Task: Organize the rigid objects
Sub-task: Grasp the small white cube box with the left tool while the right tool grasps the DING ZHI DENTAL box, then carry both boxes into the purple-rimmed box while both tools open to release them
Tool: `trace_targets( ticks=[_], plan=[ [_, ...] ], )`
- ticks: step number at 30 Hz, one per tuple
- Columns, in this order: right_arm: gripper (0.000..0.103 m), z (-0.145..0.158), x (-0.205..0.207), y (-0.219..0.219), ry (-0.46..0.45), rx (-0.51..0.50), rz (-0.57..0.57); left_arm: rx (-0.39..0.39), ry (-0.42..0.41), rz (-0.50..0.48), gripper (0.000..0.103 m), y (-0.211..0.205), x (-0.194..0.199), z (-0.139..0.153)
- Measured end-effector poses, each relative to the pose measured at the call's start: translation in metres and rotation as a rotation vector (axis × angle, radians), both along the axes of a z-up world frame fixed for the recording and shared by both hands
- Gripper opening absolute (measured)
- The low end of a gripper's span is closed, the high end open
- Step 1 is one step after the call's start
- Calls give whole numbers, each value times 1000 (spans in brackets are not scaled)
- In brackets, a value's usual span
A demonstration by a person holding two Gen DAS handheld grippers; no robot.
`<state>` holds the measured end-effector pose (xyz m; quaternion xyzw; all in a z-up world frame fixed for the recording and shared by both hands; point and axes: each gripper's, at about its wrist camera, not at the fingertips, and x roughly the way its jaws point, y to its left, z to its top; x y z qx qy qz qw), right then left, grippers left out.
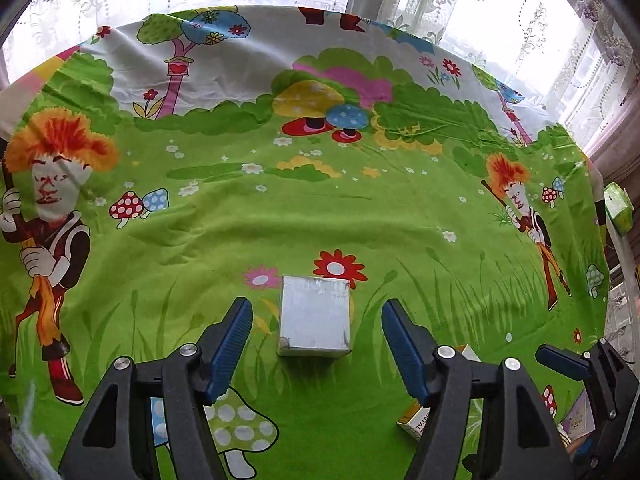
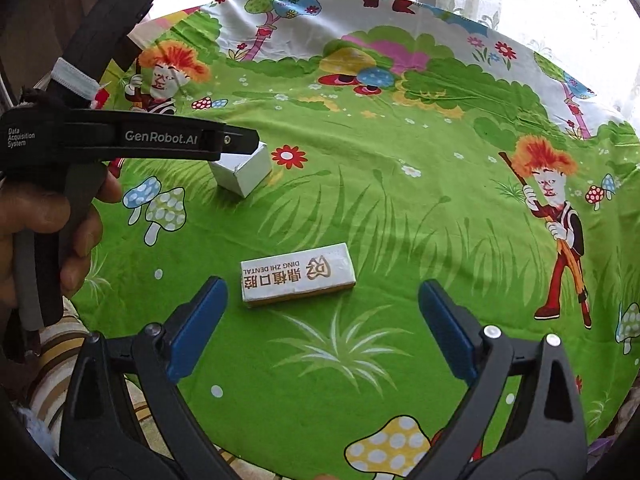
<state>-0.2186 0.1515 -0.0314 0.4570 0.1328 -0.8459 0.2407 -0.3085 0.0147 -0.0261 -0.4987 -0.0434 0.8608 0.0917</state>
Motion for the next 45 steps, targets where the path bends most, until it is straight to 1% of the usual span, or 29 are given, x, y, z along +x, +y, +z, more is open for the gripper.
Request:
trace_targets(
  ticks=[7, 11, 13, 15, 17, 21, 22, 24, 29, 33, 41, 45],
  plan=[
    [98, -22, -8, -20, -2, 75, 89, -33, -30, -19, 68, 5, -7, -20],
    [98, -32, -13, -25, -6, 109, 98, -67, -30, -31, 67, 9, -8, -26],
    [98, -36, -16, -25, -19, 109, 88, -67, -29, -37, 61, 9, -8, -26],
    [98, -40, -20, -25, -31, 107, 82, -68, -34, -41, 48, 9, -9, -28],
    [98, -43, -22, -25, -46, 109, 75, -69, -42, -46, 42, 10, -9, -30],
    [98, -47, -22, -25, -55, 109, 67, -62, -31, -42, 41, 10, -5, -27],
    [97, -47, -22, -24, -51, 110, 62, -60, -27, -40, 41, 10, -4, -26],
    [84, -46, -22, -23, -52, 95, 61, -56, -18, -39, 41, 11, 0, -23],
    [84, -42, -19, -17, -55, 84, 30, -35, 1, -39, 41, 13, 15, -13],
    [84, -30, -12, -6, -34, 65, -19, -9, 11, -38, 41, 16, 30, -4],
    [84, -6, 17, 19, 16, 59, -121, 31, 54, -60, 41, 33, 70, 19],
    [84, 4, 35, 37, 34, 50, -174, 37, 78, -76, 41, 46, 94, 28]
  ],
)
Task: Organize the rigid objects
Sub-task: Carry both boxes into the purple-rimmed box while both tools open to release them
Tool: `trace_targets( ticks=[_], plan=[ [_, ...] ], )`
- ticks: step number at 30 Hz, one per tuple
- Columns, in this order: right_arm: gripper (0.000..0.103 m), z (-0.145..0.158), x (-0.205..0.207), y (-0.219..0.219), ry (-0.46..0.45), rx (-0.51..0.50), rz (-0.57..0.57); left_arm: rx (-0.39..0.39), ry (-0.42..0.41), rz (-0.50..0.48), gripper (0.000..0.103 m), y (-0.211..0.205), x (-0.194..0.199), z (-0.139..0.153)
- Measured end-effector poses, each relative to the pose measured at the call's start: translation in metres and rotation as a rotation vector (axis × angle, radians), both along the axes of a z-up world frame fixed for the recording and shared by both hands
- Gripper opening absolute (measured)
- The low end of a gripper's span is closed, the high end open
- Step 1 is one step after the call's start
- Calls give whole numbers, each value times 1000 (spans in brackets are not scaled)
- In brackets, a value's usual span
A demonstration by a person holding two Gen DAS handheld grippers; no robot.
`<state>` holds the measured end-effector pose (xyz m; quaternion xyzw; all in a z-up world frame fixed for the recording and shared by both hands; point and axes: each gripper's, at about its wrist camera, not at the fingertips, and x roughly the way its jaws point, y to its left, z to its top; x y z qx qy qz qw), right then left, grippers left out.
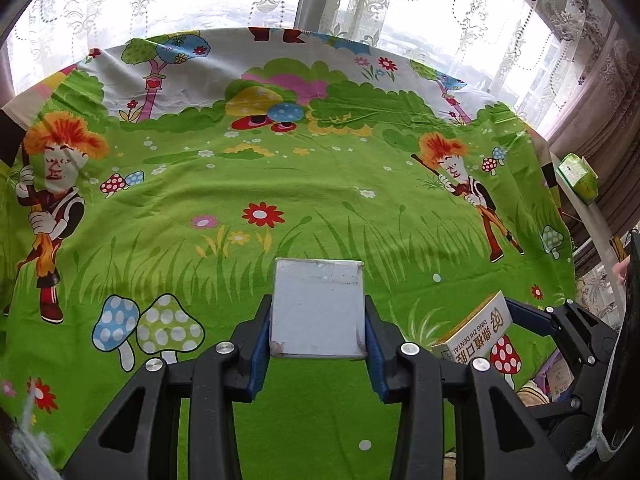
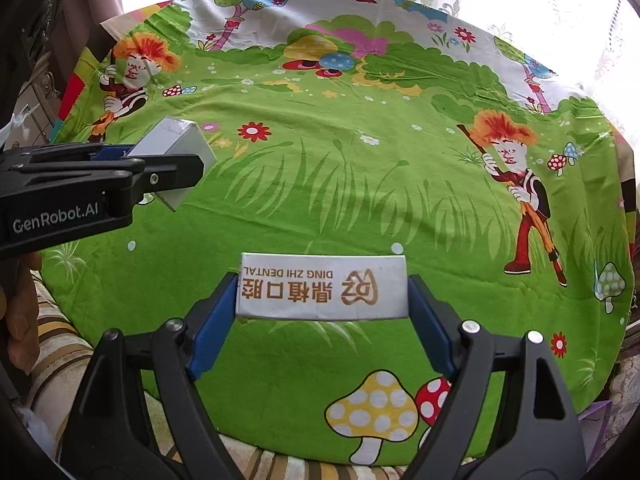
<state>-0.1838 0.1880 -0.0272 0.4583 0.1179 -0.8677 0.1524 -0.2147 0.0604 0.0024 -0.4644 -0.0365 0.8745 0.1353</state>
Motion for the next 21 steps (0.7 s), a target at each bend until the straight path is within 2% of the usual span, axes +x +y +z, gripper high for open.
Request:
trace_targets(
  ticks=[11, 21],
  plan=[
    [84, 24, 59, 55, 22, -33, -117, 37, 34, -80, 41, 41, 66, 21],
    [84, 39, 118, 110, 32, -39, -214, 49, 60, -192, 41, 86, 125, 38]
  ],
)
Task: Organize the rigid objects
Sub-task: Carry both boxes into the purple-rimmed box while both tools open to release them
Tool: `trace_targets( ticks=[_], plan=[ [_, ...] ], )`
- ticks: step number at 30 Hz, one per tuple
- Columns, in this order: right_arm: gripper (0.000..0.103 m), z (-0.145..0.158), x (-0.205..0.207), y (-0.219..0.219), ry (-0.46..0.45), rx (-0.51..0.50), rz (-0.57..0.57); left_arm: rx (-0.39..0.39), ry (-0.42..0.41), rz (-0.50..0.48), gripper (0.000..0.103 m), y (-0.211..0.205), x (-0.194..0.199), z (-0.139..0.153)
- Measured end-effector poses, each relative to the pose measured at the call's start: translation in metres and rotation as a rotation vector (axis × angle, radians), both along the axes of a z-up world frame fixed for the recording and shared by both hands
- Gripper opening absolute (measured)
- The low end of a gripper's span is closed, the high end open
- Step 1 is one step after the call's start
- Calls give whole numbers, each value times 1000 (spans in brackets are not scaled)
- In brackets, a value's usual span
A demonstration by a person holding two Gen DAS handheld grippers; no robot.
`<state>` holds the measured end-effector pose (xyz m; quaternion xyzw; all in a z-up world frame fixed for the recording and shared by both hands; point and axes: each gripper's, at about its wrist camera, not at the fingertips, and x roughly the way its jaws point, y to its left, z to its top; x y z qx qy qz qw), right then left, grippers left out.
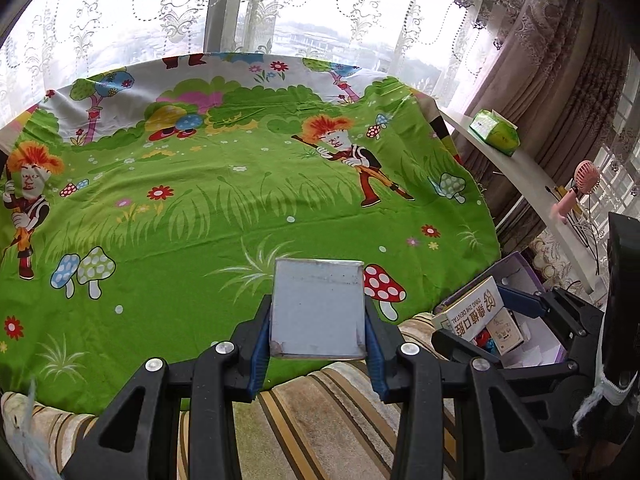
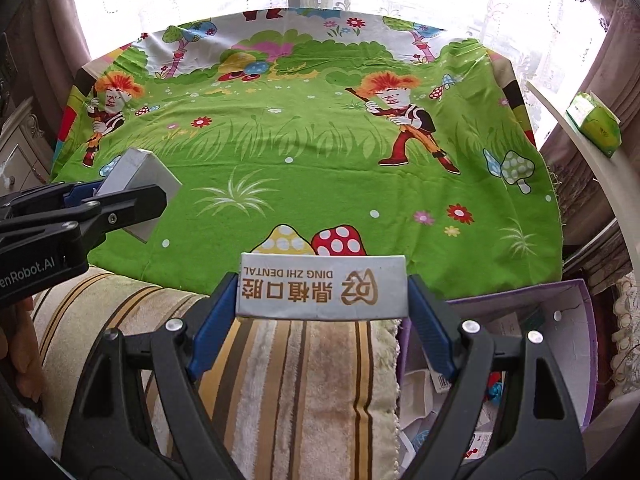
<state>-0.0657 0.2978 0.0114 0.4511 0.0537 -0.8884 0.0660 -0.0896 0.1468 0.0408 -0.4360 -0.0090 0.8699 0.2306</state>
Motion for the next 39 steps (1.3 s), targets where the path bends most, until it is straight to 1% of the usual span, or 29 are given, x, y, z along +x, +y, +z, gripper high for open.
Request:
trace_targets(
  ticks=[9, 15, 19, 22, 28, 29, 30, 33, 34, 36, 38, 39],
  plan=[
    [84, 15, 55, 54, 20, 17, -114, 12, 2, -133, 41, 53, 50, 10],
    [84, 25, 89, 91, 51, 52, -216, 22, -25, -214, 41, 90, 78, 10],
    [84, 31, 107, 112, 81, 87, -285, 22, -35, -269, 41, 114, 92, 9],
    [84, 32, 116, 127, 92, 89, -329, 22, -51, -304, 41, 130, 99, 6],
    [84, 29, 124, 151, 87, 72, -396, 58, -125, -354, 42, 152, 101, -5],
    [84, 29, 125, 154, 85, 67, -409, 57, -139, -354, 46, 153, 101, -7],
    [86, 28, 126, 157, 83, 61, -420, 57, -150, -350, 52, 153, 102, -10],
    [94, 28, 129, 162, 86, 53, -438, 73, -184, -341, 60, 151, 101, -16],
    [95, 27, 131, 162, 84, 55, -442, 76, -196, -333, 62, 149, 101, -17],
    [95, 24, 131, 162, 69, 56, -445, 90, -232, -311, 70, 144, 101, -22],
    [95, 23, 133, 162, 61, 59, -451, 97, -262, -295, 72, 138, 104, -28],
    [95, 22, 135, 162, 58, 63, -455, 96, -259, -293, 72, 137, 106, -28]
  ],
)
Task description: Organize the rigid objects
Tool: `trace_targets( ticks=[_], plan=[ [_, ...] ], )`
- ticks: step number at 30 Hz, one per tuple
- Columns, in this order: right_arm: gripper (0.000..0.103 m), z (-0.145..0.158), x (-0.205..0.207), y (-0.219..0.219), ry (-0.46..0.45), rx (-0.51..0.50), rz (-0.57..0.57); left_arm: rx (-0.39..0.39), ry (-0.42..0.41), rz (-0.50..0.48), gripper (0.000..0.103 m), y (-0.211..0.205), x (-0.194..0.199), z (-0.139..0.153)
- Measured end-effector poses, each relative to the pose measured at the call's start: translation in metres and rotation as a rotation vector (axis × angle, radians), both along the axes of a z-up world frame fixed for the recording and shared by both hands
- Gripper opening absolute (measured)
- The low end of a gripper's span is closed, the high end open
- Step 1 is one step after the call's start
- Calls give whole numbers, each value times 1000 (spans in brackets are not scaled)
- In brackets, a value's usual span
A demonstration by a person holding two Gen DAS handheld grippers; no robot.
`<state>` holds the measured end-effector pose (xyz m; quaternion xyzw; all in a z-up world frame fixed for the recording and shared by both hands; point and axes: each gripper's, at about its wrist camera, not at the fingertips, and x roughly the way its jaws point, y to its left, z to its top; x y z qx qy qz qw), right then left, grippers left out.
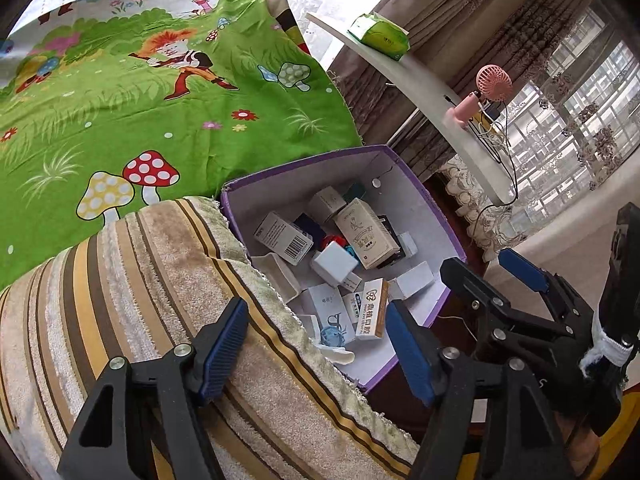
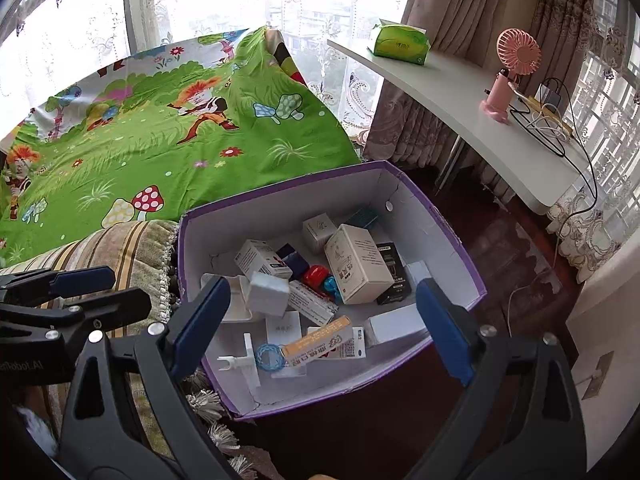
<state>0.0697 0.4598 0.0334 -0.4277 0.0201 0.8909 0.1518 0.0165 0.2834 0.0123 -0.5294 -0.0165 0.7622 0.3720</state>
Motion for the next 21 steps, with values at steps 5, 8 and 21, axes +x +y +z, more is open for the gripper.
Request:
trace_targets(
  ticks=[5, 8, 21],
  plan=[
    [95, 0, 15, 0, -8, 7, -23, 3, 16, -12, 84, 0, 10, -1],
    [96, -1, 24, 2, -2, 14, -41, -37, 42, -35, 87, 8, 14, -2],
    [96, -9, 25, 10, -22, -4, -63, -31, 47, -79, 102, 16, 16, -6]
  ],
)
